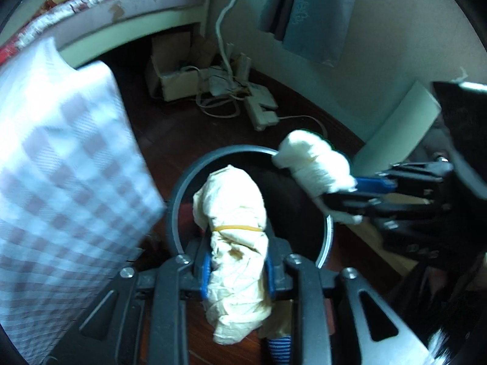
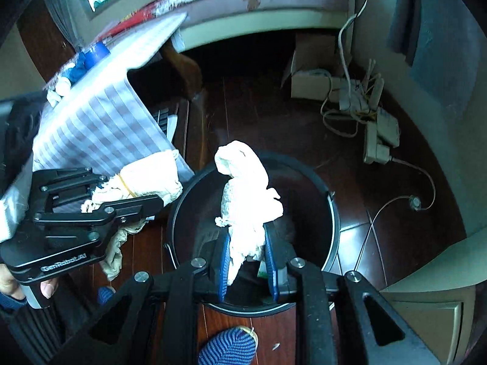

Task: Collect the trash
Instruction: 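Carry the bundle and tissue over the black bin and release both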

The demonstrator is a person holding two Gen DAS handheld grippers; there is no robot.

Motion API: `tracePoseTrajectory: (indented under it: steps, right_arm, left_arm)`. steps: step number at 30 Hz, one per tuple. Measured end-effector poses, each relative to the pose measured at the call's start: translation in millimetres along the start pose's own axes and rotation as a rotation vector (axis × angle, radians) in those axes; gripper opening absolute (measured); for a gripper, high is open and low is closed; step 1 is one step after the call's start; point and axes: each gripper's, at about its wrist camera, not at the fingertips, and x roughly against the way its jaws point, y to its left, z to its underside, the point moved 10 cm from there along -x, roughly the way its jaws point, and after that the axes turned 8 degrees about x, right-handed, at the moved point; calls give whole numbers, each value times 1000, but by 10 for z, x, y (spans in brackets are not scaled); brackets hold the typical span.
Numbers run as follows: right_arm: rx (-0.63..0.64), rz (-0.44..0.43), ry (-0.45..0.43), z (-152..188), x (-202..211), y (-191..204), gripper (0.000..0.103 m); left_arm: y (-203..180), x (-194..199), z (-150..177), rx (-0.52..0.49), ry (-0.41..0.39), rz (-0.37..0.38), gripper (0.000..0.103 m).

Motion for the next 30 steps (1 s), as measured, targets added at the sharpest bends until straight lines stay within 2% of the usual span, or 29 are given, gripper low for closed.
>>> tracePoseTrajectory:
  steps: [1, 2, 3, 4, 6, 7, 11, 30]
  right_arm:
    - [3, 47, 27, 43, -78, -69, 42]
    - [-7, 95, 48, 85, -135, -157, 73]
    - [-25, 116, 61, 138, -171, -223, 82]
    - [-49, 131, 71, 186, -188, -292, 87]
    - [-70, 162, 85, 241, -185, -387, 91]
    - [-75, 169, 86, 243, -174, -412, 100]
    - [-70, 204, 48, 175, -83, -461, 102]
    - [-42, 209, -34, -80, 247, -154, 102]
  left_arm:
    - [39, -37, 3, 10, 5, -23, 63]
    - [91, -61, -2, 22, 3, -43, 83]
    - [131, -51, -3, 38, -12, -57, 87]
    - [193, -50, 14, 50, -15, -98, 94]
    - [274, -10, 18, 61, -38, -138, 97]
    - [316, 19, 22, 66, -50, -154, 98]
    - [423, 109, 17, 81, -76, -194, 100]
    - [701, 651, -31, 118, -165, -225, 100]
